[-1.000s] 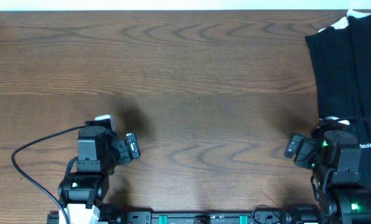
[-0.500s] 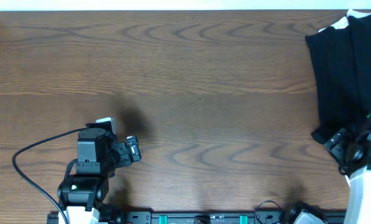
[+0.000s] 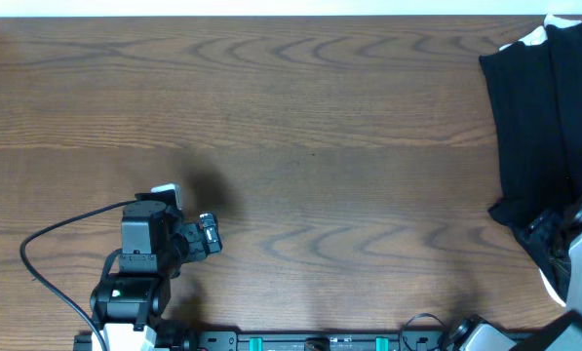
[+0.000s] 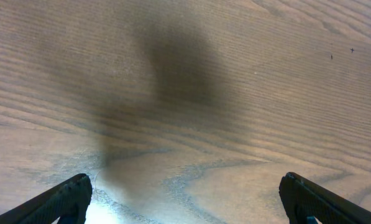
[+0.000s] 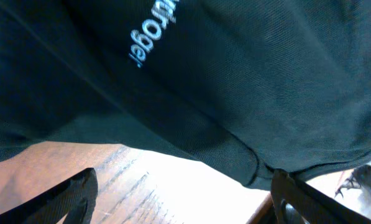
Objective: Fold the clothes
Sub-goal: 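Reach the right gripper to the black shirt pile and grasp one shirt, then pull the black shirt leftward onto the table center with the right gripper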
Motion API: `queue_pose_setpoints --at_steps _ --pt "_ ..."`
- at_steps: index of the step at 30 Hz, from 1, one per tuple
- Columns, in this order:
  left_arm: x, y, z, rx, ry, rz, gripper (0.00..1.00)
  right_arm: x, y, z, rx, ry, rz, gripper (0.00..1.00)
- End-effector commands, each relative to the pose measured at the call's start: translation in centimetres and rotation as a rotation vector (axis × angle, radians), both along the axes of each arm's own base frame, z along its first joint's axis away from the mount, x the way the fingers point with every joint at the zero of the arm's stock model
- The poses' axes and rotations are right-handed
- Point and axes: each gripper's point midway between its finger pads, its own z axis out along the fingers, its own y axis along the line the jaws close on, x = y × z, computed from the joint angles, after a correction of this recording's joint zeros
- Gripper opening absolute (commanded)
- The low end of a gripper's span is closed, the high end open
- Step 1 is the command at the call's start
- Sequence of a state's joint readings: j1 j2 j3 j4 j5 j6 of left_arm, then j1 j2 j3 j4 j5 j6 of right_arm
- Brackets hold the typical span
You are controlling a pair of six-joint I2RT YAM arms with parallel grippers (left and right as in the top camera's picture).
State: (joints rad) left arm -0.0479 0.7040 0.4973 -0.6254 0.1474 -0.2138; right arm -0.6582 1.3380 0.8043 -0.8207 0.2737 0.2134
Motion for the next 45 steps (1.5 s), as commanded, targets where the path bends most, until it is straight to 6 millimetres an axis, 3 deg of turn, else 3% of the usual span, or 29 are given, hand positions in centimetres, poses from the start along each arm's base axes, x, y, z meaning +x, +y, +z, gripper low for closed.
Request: queue_pose_setpoints --at_steps 1,8,11,20,22,27,31,36,37,39,42,45 --pt "0.3 -0.1 0.8 -0.008 -0.021 0.003 0.98 -0.1 -1.1 -0.3 -0.017 0.034 0.003 0.86" --pt "0.3 -0.1 0.8 -0.008 -0.02 0.003 0.98 0.1 -2.1 -0.9 -0.049 0.061 0.001 0.84" --pt "0.3 -0.1 0.8 -0.008 -0.02 0.003 0.98 0.2 -2.2 -1.2 -0.045 0.068 0.005 0.77" --pt "0.3 -0.1 0.8 -0.008 -0.02 0.003 0.98 -0.1 -2.4 -1.9 -0.042 0.104 0.013 0.18" --pt "0.3 -0.1 0.8 -0.008 -0.02 0.003 0.98 0.0 -2.5 -1.9 -0.046 0.099 0.012 0.01" --pt "0.3 -0.1 0.8 -0.008 -0.02 0.003 0.98 1.3 -2.3 -1.5 -0.026 0.034 0.024 0.01" --pt "0.3 -0.1 0.8 -0.008 -0.02 0.003 0.98 3.3 -2.2 0.6 -0.021 -0.043 0.055 0.01" --pt "0.3 -0.1 0.8 -0.008 -0.02 0.003 0.98 9.2 1.2 6.4 0.053 -0.271 0.292 0.01" --pt "0.3 -0.1 0.8 -0.008 -0.02 0.003 0.98 11.0 3.6 8.9 0.073 -0.344 0.405 0.01" --pt "0.3 -0.1 0.8 -0.008 -0.02 0.003 0.98 12.3 5.9 10.9 0.093 -0.401 0.502 0.01" --pt "0.3 -0.1 0.8 -0.008 -0.02 0.003 0.98 13.9 11.4 14.5 0.143 -0.501 0.68 0.01" --pt "0.3 -0.1 0.8 -0.008 -0.02 0.003 0.98 14.8 16.3 16.7 0.179 -0.577 0.791 0.01"
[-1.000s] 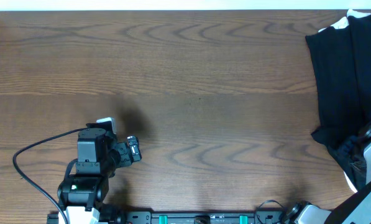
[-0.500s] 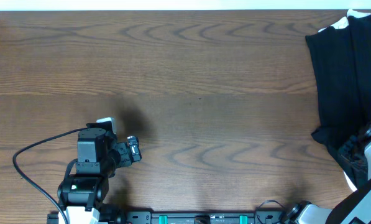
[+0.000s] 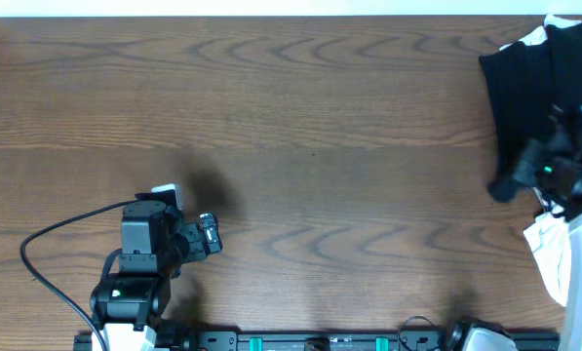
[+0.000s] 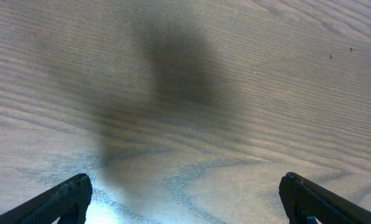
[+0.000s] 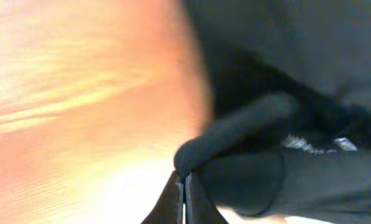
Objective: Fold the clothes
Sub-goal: 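Pull the black shirt leftward onto the table center with the right gripper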
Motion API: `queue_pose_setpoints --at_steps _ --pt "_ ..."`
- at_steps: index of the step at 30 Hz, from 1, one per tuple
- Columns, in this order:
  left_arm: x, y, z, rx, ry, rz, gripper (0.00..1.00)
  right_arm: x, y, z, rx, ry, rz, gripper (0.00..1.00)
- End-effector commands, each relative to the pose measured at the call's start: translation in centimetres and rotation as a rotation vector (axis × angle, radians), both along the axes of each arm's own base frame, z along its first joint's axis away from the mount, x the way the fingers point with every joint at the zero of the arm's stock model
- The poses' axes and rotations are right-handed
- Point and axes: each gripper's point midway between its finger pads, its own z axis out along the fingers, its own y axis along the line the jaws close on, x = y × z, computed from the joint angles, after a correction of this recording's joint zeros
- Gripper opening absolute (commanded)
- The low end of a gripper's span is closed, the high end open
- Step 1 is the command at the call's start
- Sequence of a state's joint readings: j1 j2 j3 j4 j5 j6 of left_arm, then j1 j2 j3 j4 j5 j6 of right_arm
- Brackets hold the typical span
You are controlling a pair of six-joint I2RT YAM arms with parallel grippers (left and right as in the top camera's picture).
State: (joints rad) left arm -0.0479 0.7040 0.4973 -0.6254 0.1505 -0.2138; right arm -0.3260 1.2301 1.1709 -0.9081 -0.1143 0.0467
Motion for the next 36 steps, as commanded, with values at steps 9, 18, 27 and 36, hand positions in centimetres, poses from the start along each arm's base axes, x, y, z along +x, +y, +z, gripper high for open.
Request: queue_pose_setpoints --at_steps 9,18,27,36 --pt "0.3 -0.1 0.8 -0.006 -0.021 0.005 0.98 3.5 18.5 4.9 0.157 -0.226 0.436 0.01" --pt "0.3 -0.1 0.8 -0.006 -0.02 0.005 0.98 5.8 30.0 0.1 0.204 -0.194 0.67 0.01" --pt "0.3 -0.1 0.8 -0.006 -0.021 0.005 0.98 10.5 39.9 0.0 0.26 -0.48 0.798 0.01" --pt "0.3 -0.1 0.8 -0.006 -0.021 0.005 0.98 14.1 36.3 -2.2 0.178 -0.477 0.623 0.99"
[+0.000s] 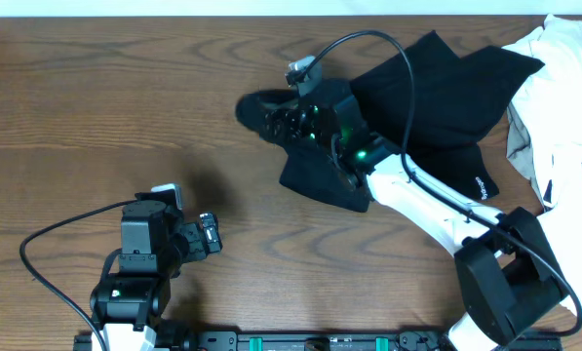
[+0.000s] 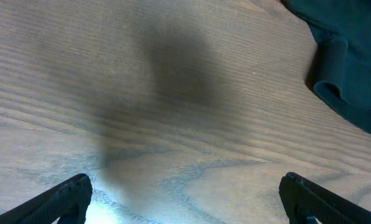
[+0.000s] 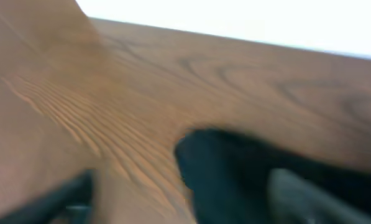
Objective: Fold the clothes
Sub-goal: 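Pull the black shirt leftward onto the table center with the right gripper, then grasp the shirt's left edge with the left gripper and spread it left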
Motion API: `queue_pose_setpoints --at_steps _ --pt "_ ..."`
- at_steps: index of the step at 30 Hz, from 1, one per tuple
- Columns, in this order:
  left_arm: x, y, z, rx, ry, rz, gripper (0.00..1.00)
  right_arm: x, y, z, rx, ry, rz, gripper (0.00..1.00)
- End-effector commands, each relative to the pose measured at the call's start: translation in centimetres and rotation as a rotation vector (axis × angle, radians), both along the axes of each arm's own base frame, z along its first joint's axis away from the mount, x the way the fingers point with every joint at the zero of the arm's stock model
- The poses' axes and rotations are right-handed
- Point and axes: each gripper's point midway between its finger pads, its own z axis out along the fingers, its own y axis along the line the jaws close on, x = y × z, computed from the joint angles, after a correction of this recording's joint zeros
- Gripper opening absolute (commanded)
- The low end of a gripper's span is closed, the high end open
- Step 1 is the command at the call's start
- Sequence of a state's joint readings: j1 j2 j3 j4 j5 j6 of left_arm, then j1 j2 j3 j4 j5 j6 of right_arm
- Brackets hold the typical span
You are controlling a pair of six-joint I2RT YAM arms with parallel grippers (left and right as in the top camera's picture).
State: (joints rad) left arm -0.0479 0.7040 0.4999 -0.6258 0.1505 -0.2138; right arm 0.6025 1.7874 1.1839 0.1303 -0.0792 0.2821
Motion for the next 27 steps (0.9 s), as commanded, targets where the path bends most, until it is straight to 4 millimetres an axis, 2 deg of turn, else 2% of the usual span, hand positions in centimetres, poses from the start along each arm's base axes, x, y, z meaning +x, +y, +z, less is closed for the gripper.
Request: queue_pose_setpoints --at_steps 1,4,7,11,14,17,19,23,27 --pt "0.3 -0.1 0.7 -0.006 -0.021 0.005 0.98 2.1 -4.5 1.8 -0.021 -0.014 -0.138 0.99" --pt "1.1 -0.1 1.4 -0.009 -0.065 0.004 0.98 2.2 -10.8 3.4 -0.087 0.018 -0.29 0.99" --pt "2.8 -1.5 3.3 -0.074 -0.165 -0.044 0.98 0.6 -17.3 5.5 -0.164 0.047 -0.408 0.99" --pt "5.3 -4.5 6.4 -0.263 -0.284 -0.108 0.98 -3.3 -24.2 7.2 -0.22 0.127 -0.521 0.99" --pt "7.0 -5.3 5.8 -0.344 -0.258 -0.067 0.98 -6.5 -27.9 7.9 -0.239 0.188 -0.593 0.99" --pt "8.7 -7.2 4.2 -0.368 -0.227 -0.106 0.98 -8.9 -30.2 8.1 -0.25 0.232 -0.646 0.99" --pt "9.7 -9.5 2.9 -0.378 -0.212 -0.165 0.98 -10.2 -31.3 7.9 -0.259 0.264 -0.671 0.99" --pt "10.6 -13.4 -0.6 -0.454 -0.12 -0.182 0.98 -11.6 -32.0 7.0 -0.282 0.325 -0.685 0.99" --pt "10.7 -16.0 -4.6 -0.474 -0.04 -0.203 0.98 -12.3 -32.0 6.4 -0.297 0.361 -0.68 0.99"
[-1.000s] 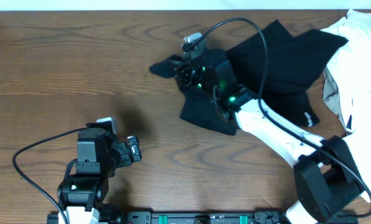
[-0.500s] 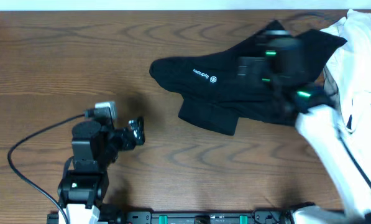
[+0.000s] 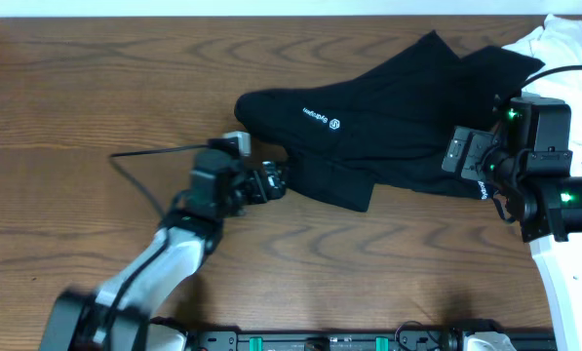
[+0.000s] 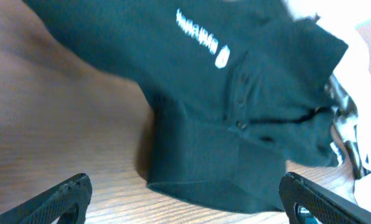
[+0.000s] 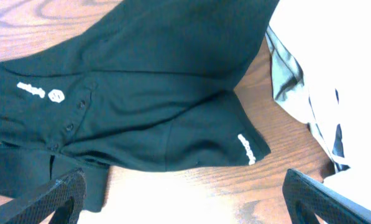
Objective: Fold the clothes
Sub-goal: 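Grasp the shirt's left edge with the left gripper and spread it left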
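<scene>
A black polo shirt (image 3: 388, 107) lies spread across the middle and right of the table, small white logo (image 3: 320, 117) facing up. The hem corner is doubled over at the lower left (image 4: 204, 168). My left gripper (image 3: 276, 181) sits low at that doubled edge, open and holding nothing (image 4: 188, 208). My right gripper (image 3: 464, 154) hangs above the shirt's right sleeve (image 5: 235, 140), open and empty (image 5: 185, 205).
A heap of white clothes (image 3: 563, 49) lies at the table's far right edge, next to the black shirt, and shows in the right wrist view (image 5: 325, 99). Bare wood table (image 3: 105, 88) stretches to the left and along the front.
My right gripper was stretched over the shirt's left end and is now back at the right above the sleeve. My left arm has come from the front left to the shirt's lower-left edge. The shirt lies flatter.
The black shirt lay bunched at the far right edge with my right gripper open beside it. Then that gripper was shut on a fold of it. Later the shirt lay at the table's middle under the outstretched right arm. Now both grippers are open at the spread shirt.
</scene>
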Motion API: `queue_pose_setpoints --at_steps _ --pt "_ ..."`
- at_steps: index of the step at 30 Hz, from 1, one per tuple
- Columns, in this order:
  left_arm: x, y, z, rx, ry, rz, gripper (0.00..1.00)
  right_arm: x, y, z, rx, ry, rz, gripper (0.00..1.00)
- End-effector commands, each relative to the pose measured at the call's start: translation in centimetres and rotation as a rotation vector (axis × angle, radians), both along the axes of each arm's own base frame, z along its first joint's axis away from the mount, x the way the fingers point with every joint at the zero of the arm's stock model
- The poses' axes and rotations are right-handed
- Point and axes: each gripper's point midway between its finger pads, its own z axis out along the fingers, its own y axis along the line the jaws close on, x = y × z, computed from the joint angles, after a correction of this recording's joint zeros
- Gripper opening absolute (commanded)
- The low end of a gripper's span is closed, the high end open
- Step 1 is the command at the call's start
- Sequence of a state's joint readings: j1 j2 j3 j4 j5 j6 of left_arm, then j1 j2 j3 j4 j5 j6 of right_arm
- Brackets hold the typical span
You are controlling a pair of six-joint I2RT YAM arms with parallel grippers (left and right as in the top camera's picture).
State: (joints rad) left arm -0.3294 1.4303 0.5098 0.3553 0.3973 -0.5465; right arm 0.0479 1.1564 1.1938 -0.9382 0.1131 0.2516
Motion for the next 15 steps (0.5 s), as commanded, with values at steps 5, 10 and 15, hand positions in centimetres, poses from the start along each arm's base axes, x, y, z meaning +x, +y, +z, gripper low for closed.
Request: queue_pose_setpoints --at_steps 5,10,15 --pt "-0.1 -3.0 -4.5 -0.03 0.08 -0.039 0.98 -0.6 -0.4 -0.1 -0.018 0.021 -0.002 0.99" --pt "-0.5 -2.9 -6.8 0.01 0.122 -0.03 0.98 -0.7 -0.4 -0.2 -0.017 0.027 -0.002 0.99" --pt "-0.6 -2.7 -8.0 0.075 0.109 -0.026 0.98 -0.7 -0.4 -0.2 -0.017 0.03 -0.002 0.99"
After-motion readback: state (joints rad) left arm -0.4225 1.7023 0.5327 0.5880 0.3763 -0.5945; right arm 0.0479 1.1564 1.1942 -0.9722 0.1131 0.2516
